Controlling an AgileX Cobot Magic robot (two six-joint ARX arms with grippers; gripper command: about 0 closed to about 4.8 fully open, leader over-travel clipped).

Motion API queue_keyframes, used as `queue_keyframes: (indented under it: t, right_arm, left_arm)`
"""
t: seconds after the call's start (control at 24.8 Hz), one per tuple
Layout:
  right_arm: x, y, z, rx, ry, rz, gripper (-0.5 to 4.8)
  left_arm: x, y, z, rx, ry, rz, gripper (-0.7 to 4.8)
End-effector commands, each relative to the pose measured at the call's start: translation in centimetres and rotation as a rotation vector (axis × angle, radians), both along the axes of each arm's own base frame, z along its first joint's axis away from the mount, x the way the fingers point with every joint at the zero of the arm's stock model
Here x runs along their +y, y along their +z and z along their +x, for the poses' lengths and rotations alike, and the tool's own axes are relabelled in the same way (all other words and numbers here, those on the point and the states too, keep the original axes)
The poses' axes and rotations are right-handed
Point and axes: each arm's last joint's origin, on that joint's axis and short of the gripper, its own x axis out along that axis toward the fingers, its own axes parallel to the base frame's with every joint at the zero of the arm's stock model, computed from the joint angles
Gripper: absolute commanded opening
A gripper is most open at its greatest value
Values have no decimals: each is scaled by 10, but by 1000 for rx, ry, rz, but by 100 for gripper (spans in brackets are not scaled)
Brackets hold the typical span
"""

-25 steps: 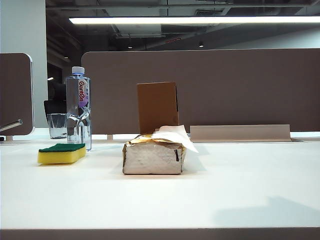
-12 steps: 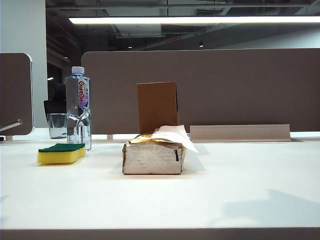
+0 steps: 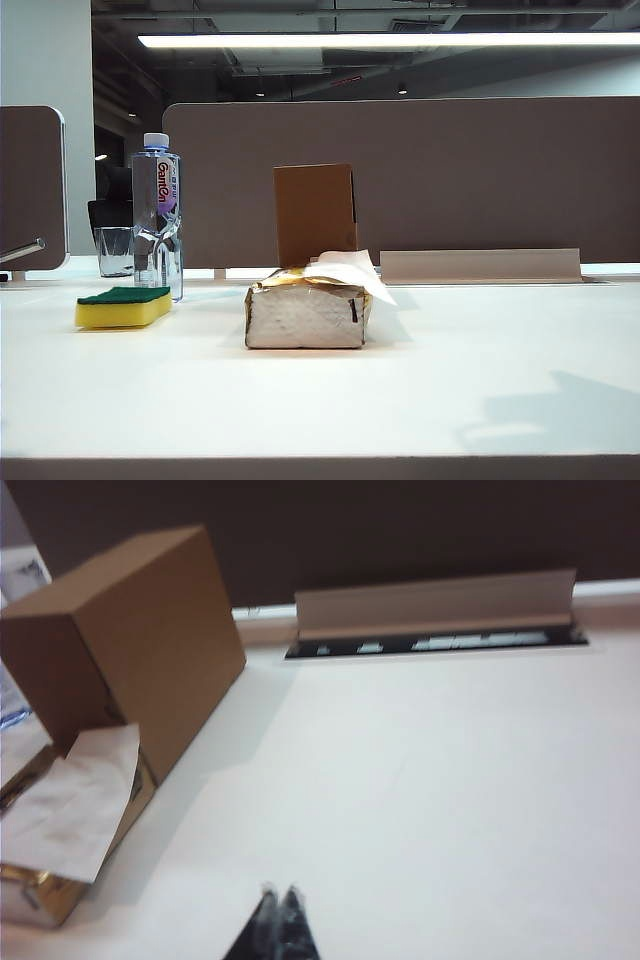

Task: Move the sponge from right to left to wipe the table, avoiding obstacles on the table, and finally reaching the bottle of mineral water.

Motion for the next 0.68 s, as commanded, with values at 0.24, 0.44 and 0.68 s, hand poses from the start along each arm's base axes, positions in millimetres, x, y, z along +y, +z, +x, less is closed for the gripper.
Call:
queue_keyframes:
  t: [0.24, 0.44, 0.68]
  right_arm:
    - [-1, -26, 7, -44, -57, -5, -6]
    - [-1, -43, 9, -38, -55, -24, -6]
    - [0, -54, 10, -24, -38, -43, -6]
  left_arm:
    - [0, -18, 10, -43, 2, 50, -4]
    - [0, -29, 13, -37, 2, 54, -4]
    - [0, -33, 15, -57, 2, 57, -4]
